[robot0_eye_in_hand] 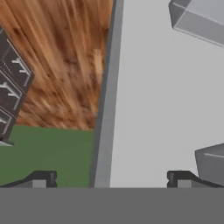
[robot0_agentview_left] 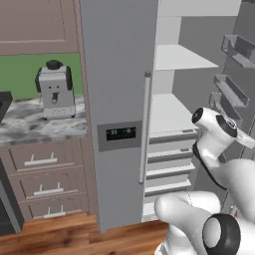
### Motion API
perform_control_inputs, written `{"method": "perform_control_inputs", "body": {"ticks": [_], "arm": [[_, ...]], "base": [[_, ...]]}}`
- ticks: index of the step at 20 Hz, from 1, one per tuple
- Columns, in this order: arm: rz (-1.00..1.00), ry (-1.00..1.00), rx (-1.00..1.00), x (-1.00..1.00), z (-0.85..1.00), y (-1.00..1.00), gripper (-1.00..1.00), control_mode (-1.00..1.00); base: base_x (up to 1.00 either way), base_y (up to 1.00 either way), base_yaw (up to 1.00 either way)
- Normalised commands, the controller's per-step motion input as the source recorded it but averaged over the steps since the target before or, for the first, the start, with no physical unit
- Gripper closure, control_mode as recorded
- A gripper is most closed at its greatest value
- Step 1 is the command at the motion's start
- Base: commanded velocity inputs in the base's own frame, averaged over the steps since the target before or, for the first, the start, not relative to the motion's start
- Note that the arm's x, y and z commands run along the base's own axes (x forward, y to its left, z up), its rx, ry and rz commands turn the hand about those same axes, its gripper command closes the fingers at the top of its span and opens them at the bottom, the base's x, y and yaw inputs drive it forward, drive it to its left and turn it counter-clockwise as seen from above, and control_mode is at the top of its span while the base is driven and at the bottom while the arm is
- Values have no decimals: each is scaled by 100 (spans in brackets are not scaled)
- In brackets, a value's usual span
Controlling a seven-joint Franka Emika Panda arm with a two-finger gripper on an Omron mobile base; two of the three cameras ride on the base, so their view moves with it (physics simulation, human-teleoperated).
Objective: Place one of the steaks on the plate and the other in the bowl. Then place the bowl in the fridge.
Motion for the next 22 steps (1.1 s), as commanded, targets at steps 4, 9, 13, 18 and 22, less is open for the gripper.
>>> {"method": "perform_control_inputs", "body": {"ticks": [4,9,13,18,22], "arm": [[0,13,0,-32,-8,-100,-100,-100],[-1,7,1,-17,-14,-66,-100,-100],[-1,0,12,-47,16,12,-100,-100],[0,0,7,-25,76,66,-100,-100],[2,-2,37,4,-20,51,-100,-100]], "base": [[0,0,0],[0,0,0],[0,0,0],[0,0,0],[0,0,0]]}}
